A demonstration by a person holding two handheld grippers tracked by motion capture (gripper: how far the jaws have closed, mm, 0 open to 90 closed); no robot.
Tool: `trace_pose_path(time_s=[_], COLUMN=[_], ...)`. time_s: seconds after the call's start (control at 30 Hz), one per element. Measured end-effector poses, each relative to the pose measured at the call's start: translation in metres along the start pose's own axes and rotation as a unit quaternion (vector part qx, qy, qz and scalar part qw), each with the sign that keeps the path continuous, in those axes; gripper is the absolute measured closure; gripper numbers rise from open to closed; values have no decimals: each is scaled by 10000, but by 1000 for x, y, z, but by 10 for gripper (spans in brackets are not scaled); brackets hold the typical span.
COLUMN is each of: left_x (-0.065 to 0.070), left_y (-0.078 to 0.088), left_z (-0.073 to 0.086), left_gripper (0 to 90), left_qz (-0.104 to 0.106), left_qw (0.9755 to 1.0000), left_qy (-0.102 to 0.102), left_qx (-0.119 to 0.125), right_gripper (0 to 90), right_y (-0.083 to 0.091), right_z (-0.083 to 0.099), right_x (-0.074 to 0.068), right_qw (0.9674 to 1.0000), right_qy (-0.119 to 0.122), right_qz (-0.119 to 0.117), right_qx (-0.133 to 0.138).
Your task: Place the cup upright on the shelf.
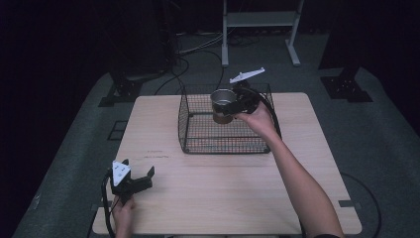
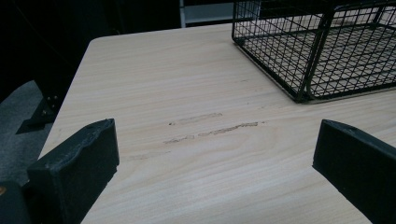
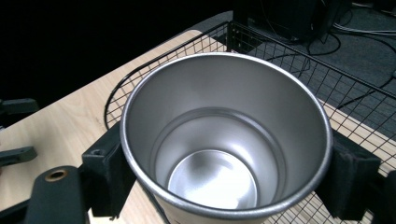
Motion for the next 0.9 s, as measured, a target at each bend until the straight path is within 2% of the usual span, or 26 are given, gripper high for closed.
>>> trace_pose_path(time_s=[0.3, 0.9], left_x=[0, 0], left_y=[0, 1], left_z=[0, 0], left_gripper=[0, 0], left_qz=[2, 4], left_qw=[10000, 10000], left_qy=[-15, -9], left_qx=[-16, -30], right_gripper=[180, 180], right_y=[-19, -43], right_z=[6, 17], right_x=[8, 21], right_qw=[9998, 9989], right_qy=[-117, -285], right_qz=[60, 178], right_qx=[-126, -337])
Point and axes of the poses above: each handheld gripper's, and its own axes: y roughly backward along the jaws, z roughly out of its underside, x roughly to its right, the point moved 3 cm from there along -y, roughly forward along the jaws, and after that the axes turned 7 degrees about y, right-handed, at the moved point
